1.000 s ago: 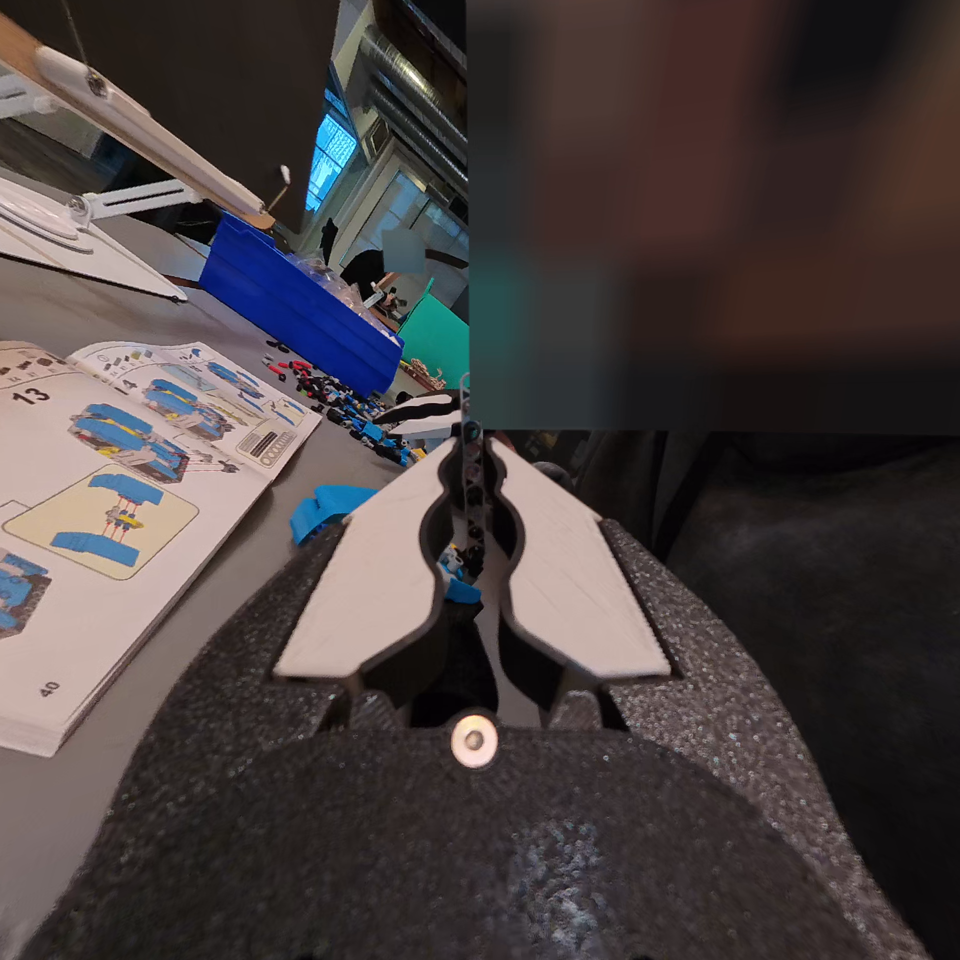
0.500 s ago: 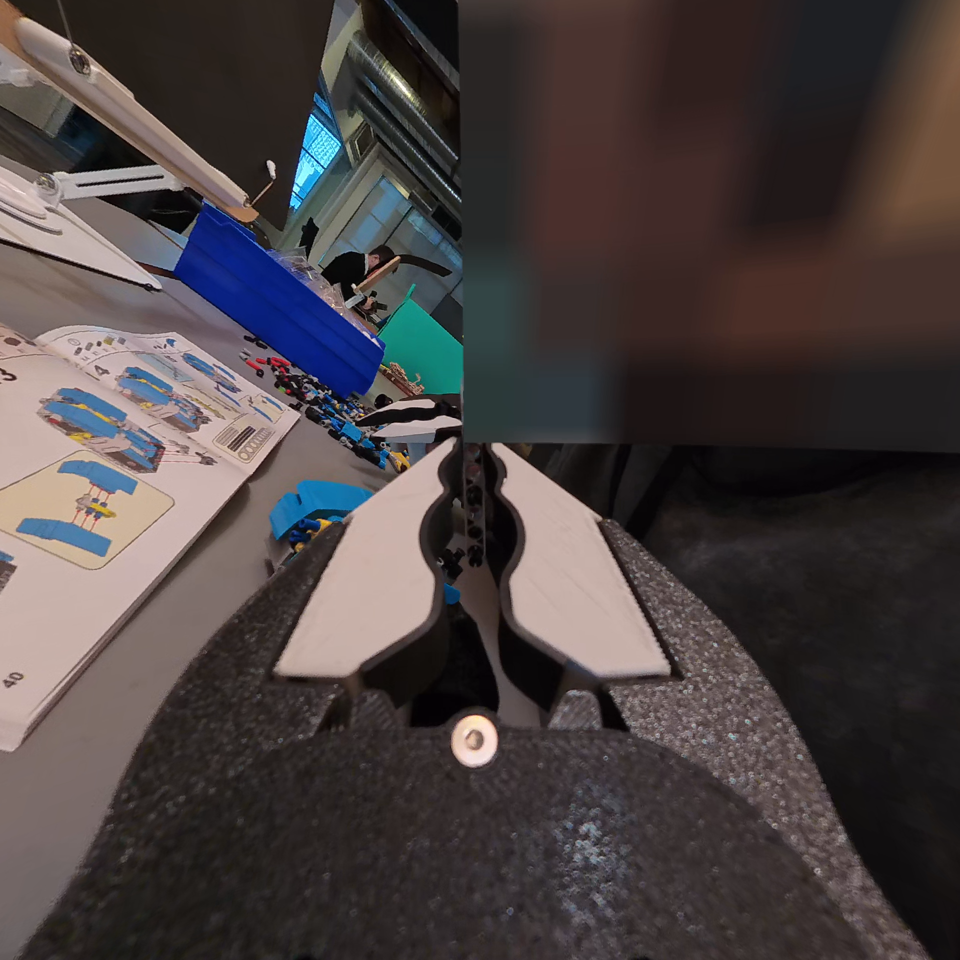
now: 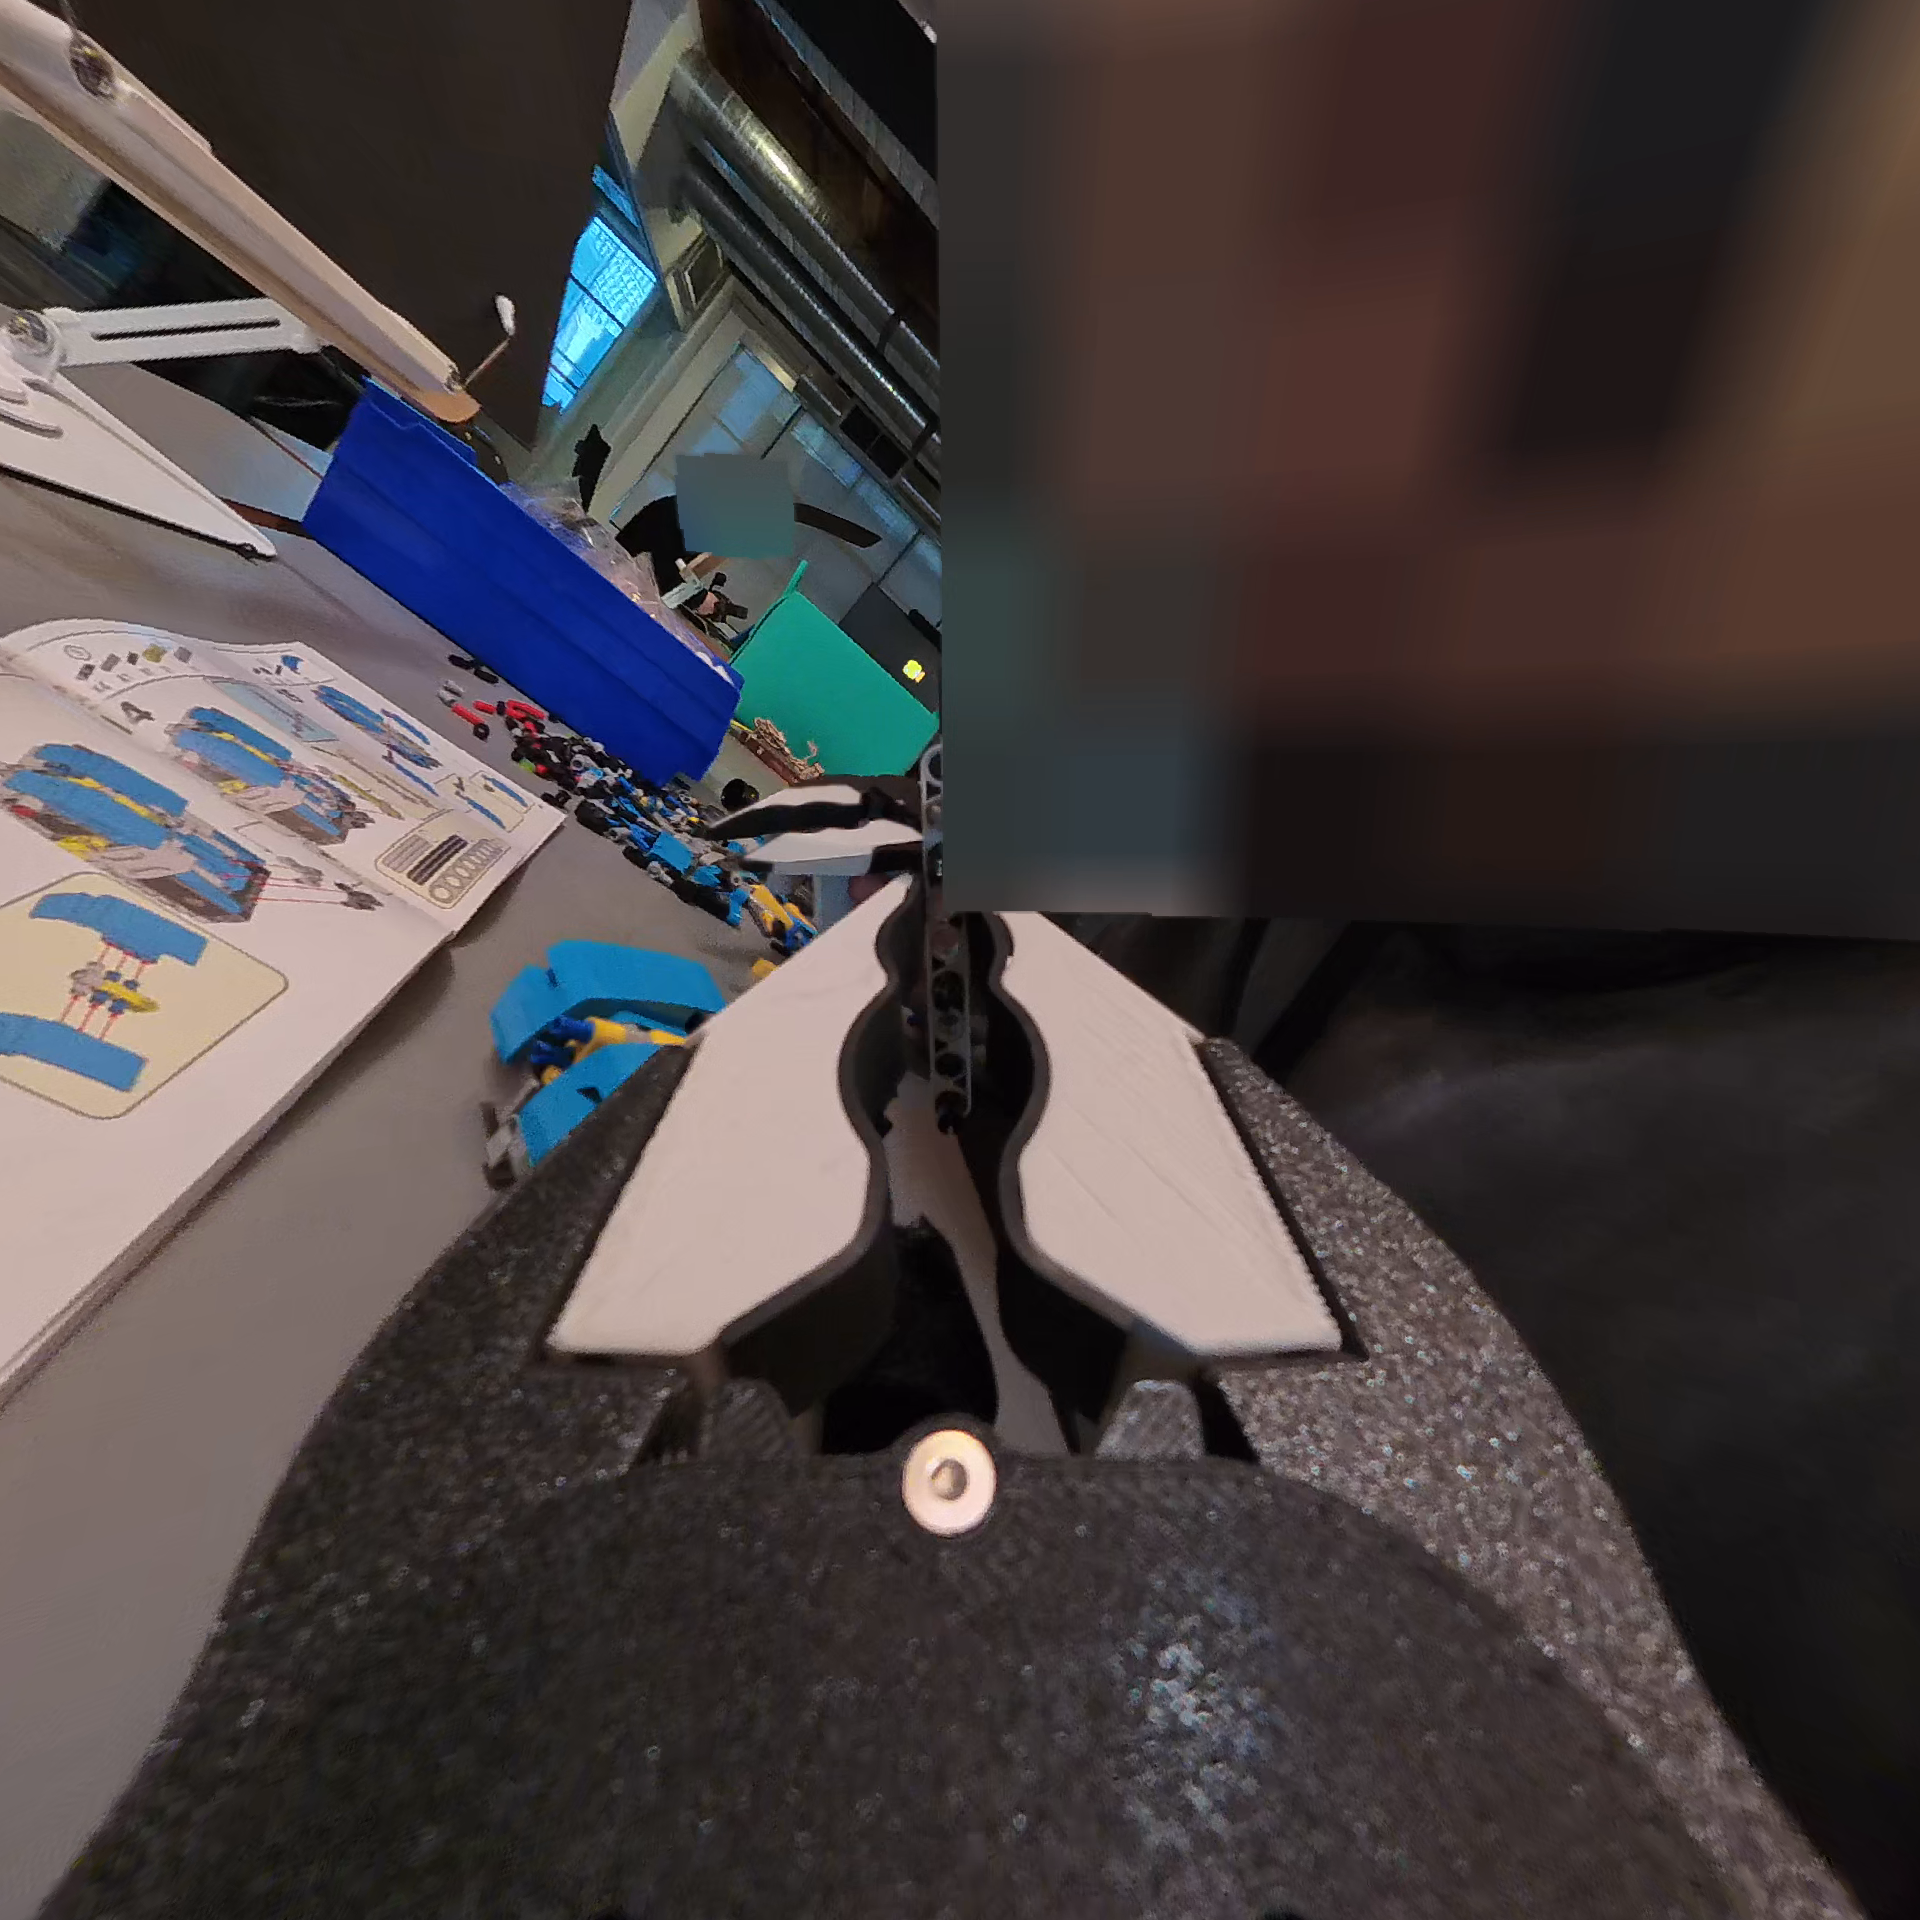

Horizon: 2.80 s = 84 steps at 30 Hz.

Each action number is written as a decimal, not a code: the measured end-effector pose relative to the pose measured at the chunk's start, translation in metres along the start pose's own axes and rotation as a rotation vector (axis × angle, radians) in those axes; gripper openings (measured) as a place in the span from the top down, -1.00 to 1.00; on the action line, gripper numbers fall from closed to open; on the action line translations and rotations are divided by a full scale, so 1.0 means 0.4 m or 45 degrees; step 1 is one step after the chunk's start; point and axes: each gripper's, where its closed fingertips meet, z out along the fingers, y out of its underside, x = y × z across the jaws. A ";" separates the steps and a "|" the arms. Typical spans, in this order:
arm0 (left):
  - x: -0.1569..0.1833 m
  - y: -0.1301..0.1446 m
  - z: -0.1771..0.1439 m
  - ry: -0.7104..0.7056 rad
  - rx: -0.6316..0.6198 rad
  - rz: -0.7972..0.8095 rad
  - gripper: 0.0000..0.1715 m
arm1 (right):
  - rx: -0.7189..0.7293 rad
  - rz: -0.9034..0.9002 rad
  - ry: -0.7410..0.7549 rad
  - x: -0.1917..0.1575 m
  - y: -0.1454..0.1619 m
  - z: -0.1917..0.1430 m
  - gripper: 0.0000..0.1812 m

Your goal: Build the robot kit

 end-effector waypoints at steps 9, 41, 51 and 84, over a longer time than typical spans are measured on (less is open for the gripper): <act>0.047 0.050 0.006 -0.007 -0.104 0.079 0.92 | 0.035 -0.142 -0.473 -0.196 -0.035 -0.113 0.69; 0.138 0.135 0.119 0.102 -0.166 0.010 0.92 | 0.421 0.323 -0.898 -0.537 -0.199 0.003 0.92; 0.120 0.157 0.122 0.043 -0.219 0.042 0.92 | 0.428 0.367 -0.887 -0.535 -0.199 0.017 0.92; 0.123 0.186 0.120 0.014 -0.346 0.088 0.93 | 0.273 0.498 -1.123 -0.566 -0.151 0.023 0.92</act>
